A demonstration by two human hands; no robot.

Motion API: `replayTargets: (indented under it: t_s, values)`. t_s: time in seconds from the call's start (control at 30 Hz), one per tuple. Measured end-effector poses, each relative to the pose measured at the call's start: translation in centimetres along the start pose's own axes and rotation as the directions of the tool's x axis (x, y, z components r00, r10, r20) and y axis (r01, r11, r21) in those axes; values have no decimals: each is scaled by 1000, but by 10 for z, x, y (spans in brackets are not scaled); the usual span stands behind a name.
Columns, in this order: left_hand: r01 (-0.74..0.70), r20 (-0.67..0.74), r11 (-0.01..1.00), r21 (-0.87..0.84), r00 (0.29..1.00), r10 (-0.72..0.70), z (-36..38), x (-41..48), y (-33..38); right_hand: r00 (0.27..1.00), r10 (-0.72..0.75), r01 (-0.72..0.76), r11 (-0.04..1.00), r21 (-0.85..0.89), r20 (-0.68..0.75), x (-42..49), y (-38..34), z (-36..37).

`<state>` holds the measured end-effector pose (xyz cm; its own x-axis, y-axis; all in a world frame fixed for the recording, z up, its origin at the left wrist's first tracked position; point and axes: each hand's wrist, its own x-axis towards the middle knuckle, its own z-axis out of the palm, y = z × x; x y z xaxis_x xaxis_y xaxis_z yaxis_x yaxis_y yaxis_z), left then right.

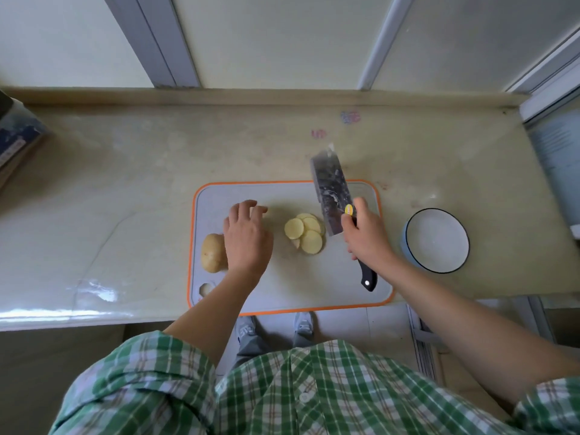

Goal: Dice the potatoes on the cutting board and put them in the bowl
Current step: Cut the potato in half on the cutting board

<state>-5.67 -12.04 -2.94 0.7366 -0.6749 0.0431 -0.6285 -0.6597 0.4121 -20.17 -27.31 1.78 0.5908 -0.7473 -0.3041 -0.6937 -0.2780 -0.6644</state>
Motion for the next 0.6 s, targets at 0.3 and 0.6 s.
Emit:
replayTargets:
  t_s: [0.3,0.6]
  values:
    - [-351,336,934,66,889,310,22,23,37,996,90,-92,993,76,30,-8,25,-11]
    - [-184,338,983,-19,924,179,4,33,29,993,76,-86,990,107,94,4,29,-19]
